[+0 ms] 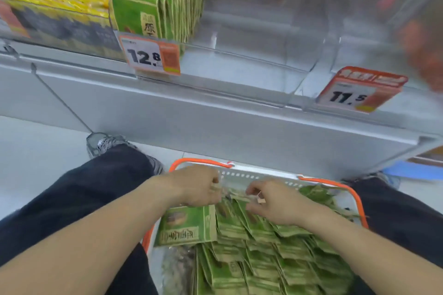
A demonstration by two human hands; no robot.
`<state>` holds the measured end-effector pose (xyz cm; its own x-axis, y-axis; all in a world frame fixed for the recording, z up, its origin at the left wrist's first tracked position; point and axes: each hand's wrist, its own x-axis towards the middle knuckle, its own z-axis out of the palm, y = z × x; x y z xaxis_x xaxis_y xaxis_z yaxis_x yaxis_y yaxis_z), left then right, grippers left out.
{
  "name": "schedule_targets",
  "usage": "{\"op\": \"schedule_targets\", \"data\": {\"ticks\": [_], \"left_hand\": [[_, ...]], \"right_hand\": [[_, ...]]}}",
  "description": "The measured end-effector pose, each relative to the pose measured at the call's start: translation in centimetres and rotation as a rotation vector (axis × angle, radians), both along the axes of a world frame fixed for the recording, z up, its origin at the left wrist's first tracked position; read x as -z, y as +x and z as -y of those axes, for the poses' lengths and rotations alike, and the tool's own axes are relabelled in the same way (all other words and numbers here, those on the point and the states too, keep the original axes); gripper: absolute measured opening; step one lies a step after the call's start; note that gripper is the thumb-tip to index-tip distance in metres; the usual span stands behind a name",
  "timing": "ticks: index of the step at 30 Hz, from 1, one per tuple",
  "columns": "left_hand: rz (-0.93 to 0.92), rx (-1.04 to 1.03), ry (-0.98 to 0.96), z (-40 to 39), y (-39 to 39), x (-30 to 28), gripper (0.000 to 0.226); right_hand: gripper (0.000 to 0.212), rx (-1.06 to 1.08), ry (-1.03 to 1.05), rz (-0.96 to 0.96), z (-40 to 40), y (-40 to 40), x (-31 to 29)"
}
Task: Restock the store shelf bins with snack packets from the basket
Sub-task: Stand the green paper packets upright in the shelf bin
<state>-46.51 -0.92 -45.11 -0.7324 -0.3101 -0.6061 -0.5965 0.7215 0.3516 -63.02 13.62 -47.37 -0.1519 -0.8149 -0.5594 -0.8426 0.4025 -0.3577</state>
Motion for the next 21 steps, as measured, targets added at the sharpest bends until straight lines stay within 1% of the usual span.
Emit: {"op": "schedule_targets", "data": {"ticks": [3,5,7,9,11,14,16,18,19,21], "left_hand": [[0.122,-0.072,0.008,-1.2,-0.1,3.4,0.059],[0.187,-0.075,0.018,-1.7,-0.4,5.0,0.063],[0.237,-0.035,0.028,-1.7,-0.7,5.7,0.065],[0.268,-0.017,0.048,-1.2,-1.1,5.8,0.061],[0.286,-0.016,0.082,-0.7,-1.1,6.1,0.056],[0.289,0.0,0.111,-0.4,-0.7,6.8,0.042],[0.265,0.007,0.122,-0.3,-0.5,7.3,0.036],[0.242,0.01,0.147,0.1,-0.4,7.4,0.035],[0.229,0.014,0.161,0.2,-0.3,7.4,0.034],[0.194,0.02,0.193,0.5,-0.4,7.1,0.031]], "right_hand": [[0.049,0.04,0.048,-0.001,-1.2,-0.5,2.6],[0.046,-0.005,0.086,0.008,-1.5,-0.6,3.8],[0.039,-0.08,0.138,0.052,-1.6,-0.3,4.4],[0.04,-0.149,0.187,0.058,-1.6,0.4,4.5],[0.053,-0.194,0.197,0.057,-1.5,1.1,4.4],[0.076,-0.203,0.165,0.158,-1.1,2.1,4.1],[0.081,-0.193,0.121,0.2,-1.0,2.8,4.2],[0.075,-0.16,0.054,0.187,-1.1,3.3,4.7],[0.068,-0.142,0.028,0.178,-1.0,3.5,4.9],[0.039,-0.112,-0.024,0.188,-1.0,3.6,5.2]]}}
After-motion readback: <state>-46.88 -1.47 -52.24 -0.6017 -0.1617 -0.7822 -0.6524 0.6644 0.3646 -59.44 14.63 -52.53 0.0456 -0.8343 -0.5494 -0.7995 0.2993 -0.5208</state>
